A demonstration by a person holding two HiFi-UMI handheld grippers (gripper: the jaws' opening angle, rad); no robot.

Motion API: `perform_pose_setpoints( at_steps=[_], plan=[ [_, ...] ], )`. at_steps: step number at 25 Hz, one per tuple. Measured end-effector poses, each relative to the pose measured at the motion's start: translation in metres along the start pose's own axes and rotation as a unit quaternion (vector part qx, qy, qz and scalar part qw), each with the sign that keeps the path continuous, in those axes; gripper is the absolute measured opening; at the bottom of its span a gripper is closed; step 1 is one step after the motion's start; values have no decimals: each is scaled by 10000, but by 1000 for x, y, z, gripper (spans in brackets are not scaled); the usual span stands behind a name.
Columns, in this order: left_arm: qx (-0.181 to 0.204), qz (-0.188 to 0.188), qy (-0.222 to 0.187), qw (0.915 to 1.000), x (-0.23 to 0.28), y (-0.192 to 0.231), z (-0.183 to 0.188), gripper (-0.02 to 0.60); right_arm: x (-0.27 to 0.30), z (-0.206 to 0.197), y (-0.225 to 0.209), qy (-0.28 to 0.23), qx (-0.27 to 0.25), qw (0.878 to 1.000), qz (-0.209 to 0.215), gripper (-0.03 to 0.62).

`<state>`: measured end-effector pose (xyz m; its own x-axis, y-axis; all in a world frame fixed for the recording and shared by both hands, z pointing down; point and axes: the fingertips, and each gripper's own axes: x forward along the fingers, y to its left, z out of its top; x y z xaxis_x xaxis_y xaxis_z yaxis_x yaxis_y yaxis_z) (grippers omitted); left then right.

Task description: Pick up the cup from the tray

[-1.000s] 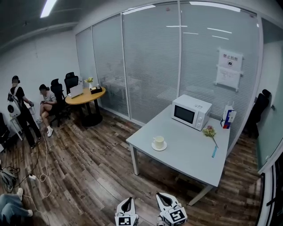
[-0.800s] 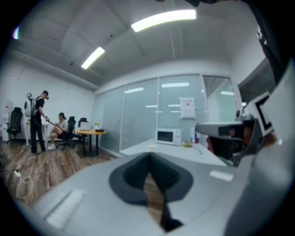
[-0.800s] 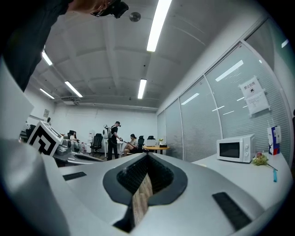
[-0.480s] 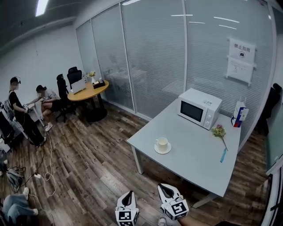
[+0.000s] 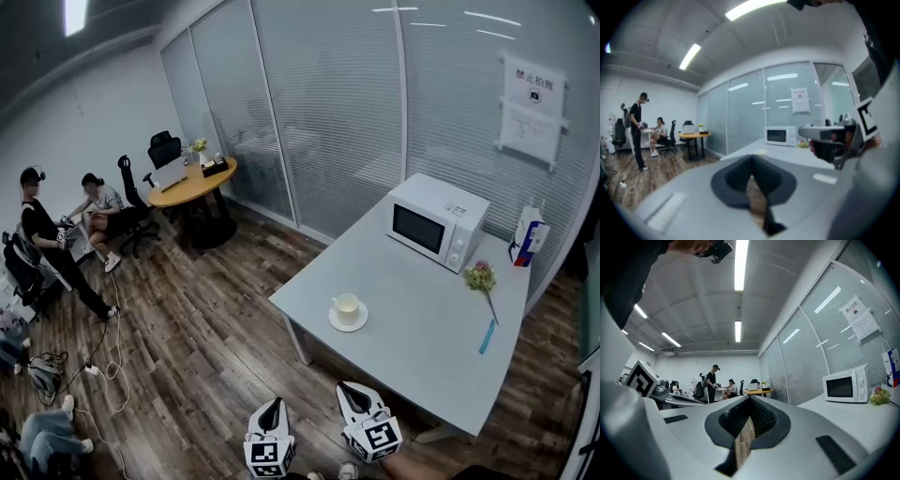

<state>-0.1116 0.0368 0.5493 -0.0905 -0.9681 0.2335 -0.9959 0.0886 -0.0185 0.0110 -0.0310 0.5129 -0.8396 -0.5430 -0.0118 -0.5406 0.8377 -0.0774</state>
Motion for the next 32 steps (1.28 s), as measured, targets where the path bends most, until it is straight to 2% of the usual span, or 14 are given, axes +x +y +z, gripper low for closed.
perform_pose_setpoints(
  at_steps=[10,16,22,32],
  plan=[
    [12,-339,-35,9994,72,3,5,5,39,1,-40,-81,25,9996,-258,3],
    [142,-740,-81,9971,130,23,24,5,88,12,-63,-84,-146,9985,-514,3],
    [207,-1313,-245,9908,184,50,49,5,135,23,-83,-88,-271,9938,-1071,3],
    [215,-2108,-271,9769,245,67,49,5,169,16,-94,127,-346,9833,-1782,3]
  ],
)
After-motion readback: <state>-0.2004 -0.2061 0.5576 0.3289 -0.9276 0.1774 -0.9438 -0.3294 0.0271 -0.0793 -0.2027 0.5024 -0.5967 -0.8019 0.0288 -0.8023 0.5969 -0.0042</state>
